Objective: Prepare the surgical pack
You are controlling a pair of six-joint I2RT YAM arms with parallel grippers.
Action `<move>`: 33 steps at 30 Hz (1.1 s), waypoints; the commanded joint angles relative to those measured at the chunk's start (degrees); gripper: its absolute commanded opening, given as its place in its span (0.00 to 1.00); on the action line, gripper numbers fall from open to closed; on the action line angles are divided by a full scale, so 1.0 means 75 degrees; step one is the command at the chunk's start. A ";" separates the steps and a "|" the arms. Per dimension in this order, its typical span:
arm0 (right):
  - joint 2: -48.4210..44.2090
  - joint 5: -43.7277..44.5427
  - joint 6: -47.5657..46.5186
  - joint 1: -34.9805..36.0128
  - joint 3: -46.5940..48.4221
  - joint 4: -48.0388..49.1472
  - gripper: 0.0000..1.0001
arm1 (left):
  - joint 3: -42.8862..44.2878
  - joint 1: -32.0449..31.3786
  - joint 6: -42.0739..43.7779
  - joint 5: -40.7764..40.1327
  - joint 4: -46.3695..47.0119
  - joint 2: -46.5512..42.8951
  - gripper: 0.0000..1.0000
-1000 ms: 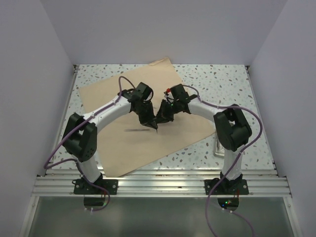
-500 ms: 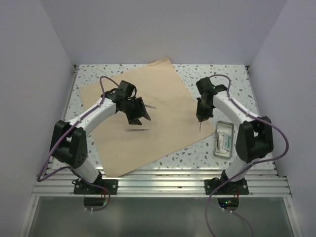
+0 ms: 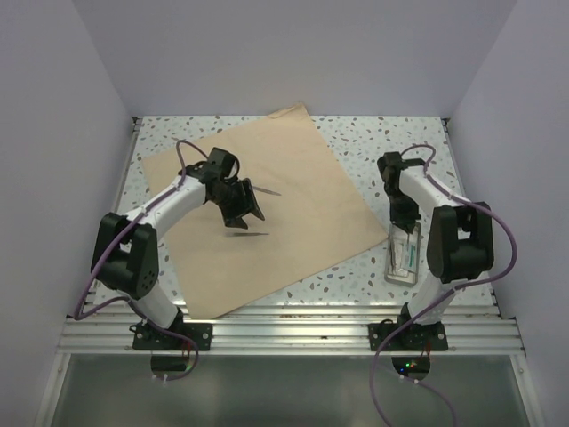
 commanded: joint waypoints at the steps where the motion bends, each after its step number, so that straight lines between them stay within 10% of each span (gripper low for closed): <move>1: 0.0101 0.0476 -0.0217 0.0015 -0.0067 0.0053 0.04 | 0.0132 0.0098 0.0269 -0.0013 -0.0080 0.0094 0.60; 13: 0.0078 -0.0367 -0.0276 0.0109 -0.0467 0.0182 0.43 | 0.0507 0.0098 -0.0808 -0.0799 -0.1029 0.0785 0.61; 33: -0.1890 -0.3050 -0.0182 0.0941 -0.0161 0.0276 0.52 | 0.3073 -0.0722 -0.4275 -0.2147 -0.3466 0.2765 0.59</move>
